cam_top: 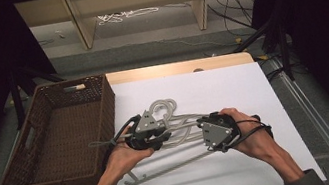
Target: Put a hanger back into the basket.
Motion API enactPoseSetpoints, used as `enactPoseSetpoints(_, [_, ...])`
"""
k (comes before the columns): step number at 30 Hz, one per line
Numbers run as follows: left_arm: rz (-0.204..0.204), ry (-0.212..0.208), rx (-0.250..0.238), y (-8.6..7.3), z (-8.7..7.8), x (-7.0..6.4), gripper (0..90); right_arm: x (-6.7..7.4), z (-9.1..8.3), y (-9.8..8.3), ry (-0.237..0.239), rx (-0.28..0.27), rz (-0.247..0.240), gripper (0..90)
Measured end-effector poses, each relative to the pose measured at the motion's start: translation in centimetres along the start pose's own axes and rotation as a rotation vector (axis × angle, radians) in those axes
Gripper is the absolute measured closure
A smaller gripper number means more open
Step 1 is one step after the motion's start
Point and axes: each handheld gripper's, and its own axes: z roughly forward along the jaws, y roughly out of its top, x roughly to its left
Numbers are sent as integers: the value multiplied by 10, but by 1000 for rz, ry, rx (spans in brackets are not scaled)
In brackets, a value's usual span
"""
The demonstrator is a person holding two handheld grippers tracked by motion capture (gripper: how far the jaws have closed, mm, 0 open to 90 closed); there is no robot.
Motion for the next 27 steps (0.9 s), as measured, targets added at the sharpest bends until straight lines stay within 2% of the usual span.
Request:
enactPoseSetpoints(3, [44,4,-14,1,-4,-3,788,0,1,-1,-5,-6,4,823])
enactPoseSetpoints(5, [69,5,-24,2,-6,-4,797,0,1,-2,-36,-3,8,819])
enactPoseSetpoints(6, [109,10,-35,2,-8,-5,799,0,2,-3,-38,0,3,819])
enactPoseSetpoints(7, [118,17,-32,2,-9,-5,802,1,3,-3,-38,5,14,818])
enactPoseSetpoints(8, [116,5,-31,3,-10,-5,805,2,5,-4,-47,0,28,813])
enactPoseSetpoints(9, [129,23,-27,3,-11,-6,805,2,7,-4,-50,-8,30,810])
enactPoseSetpoints(10, [131,26,-30,3,-12,-6,805,3,7,-3,-54,-6,61,804])
enactPoseSetpoints(11, [129,28,-31,4,-14,-5,806,3,8,-2,-74,-17,113,775])
enactPoseSetpoints(13, [121,27,-40,3,-16,-4,806,2,8,-2,-82,-21,129,755])
enactPoseSetpoints(14, [117,28,-42,3,-17,-3,806,0,7,-2,-106,-25,146,721])
enactPoseSetpoints(15, [109,33,-35,4,-20,-2,807,0,5,-2,-112,-26,176,672])
enactPoseSetpoints(16, [106,39,-38,3,-21,-2,807,0,3,-2,-136,-36,251,571])
enactPoseSetpoints(19, [81,46,-47,3,-26,0,806,-5,-6,-3,-172,-88,382,441])
enactPoseSetpoints(20, [73,49,-50,3,-28,0,806,-6,-9,-2,-167,-120,459,404])
enactPoseSetpoints(22, [60,49,-47,4,-34,0,806,-5,-14,-2,-174,-137,528,355])
enactPoseSetpoints(23, [67,51,-48,5,-36,0,806,-4,-18,-2,-180,-153,553,344])
enactPoseSetpoints(24, [65,70,-44,6,-40,1,806,-3,-20,-2,-177,-168,577,337])
enactPoseSetpoints(25, [59,77,-53,6,-41,0,806,1,-26,-2,-190,-197,633,323])
enactPoseSetpoints(27, [48,84,-51,7,-45,2,806,3,-29,-3,-209,-197,649,316])
